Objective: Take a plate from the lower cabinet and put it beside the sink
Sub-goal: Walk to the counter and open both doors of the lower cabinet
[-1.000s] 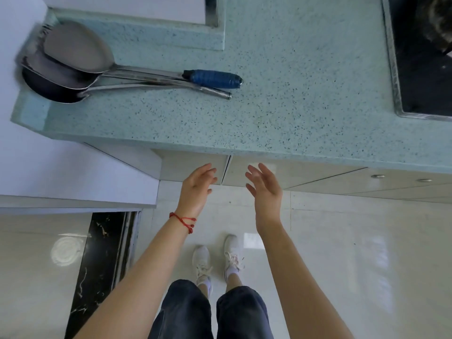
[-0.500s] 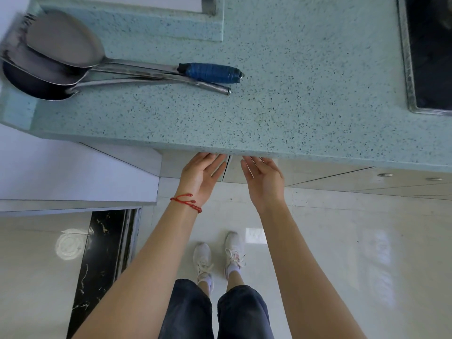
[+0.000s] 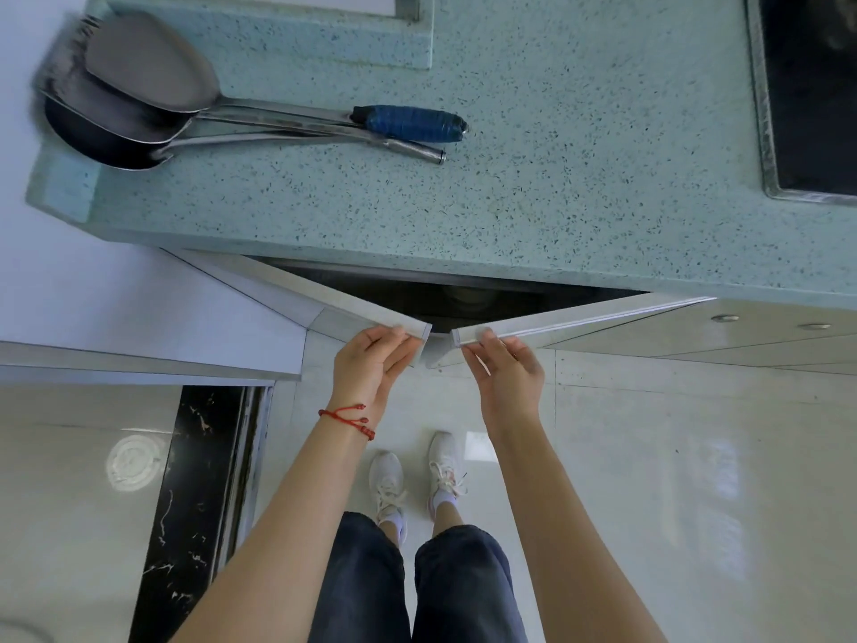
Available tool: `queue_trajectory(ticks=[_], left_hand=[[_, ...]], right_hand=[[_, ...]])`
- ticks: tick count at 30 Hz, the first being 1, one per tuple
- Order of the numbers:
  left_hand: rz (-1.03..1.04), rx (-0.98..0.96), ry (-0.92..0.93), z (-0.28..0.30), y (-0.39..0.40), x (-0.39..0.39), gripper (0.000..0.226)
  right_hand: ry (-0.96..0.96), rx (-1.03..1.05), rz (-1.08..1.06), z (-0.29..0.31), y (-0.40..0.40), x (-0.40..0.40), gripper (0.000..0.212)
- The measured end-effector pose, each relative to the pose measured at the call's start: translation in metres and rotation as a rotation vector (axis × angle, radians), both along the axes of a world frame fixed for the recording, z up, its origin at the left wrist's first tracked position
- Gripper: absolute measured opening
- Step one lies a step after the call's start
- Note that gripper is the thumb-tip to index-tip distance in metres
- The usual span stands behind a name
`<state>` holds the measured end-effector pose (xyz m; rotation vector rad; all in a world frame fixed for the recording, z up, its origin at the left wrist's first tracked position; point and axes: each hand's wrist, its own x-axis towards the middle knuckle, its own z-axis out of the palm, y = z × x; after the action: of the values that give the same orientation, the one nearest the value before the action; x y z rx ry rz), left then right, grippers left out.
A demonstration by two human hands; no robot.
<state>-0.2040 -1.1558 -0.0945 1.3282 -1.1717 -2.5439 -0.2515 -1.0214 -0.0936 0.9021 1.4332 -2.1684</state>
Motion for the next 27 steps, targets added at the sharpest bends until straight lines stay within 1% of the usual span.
queue_trajectory(ticks=[3,5,8,12,17,23,27], left_hand=[[-0.042,-0.071,-0.04,0.0,0.0,0.019,0.008],[-0.046,-0.103,-0.074,0.0,-0.001,0.03,0.006],[-0.044,-0.141,-0.107,-0.002,-0.002,0.045,0.008],[-0.049,-0.169,-0.122,0.0,-0.006,0.07,0.013],[-0.07,-0.179,-0.138,0.005,-0.015,0.102,0.009],[-0.05,-0.274,-0.192,0.016,-0.022,0.142,0.013],[-0.005,-0.3,-0.221,0.022,-0.025,0.16,0.017]], right_hand=[[-0.006,0.18,0.046,0.002,0.006,0.014,0.016],[0.002,0.234,0.059,0.003,0.012,0.023,0.016],[0.008,0.261,0.053,0.004,0.025,0.038,0.016],[0.047,0.292,0.083,0.005,0.048,0.058,0.021],[0.083,0.323,0.156,0.008,0.07,0.073,0.02],[0.106,0.311,0.216,0.011,0.095,0.085,0.015],[0.127,0.347,0.283,0.011,0.124,0.095,0.01]])
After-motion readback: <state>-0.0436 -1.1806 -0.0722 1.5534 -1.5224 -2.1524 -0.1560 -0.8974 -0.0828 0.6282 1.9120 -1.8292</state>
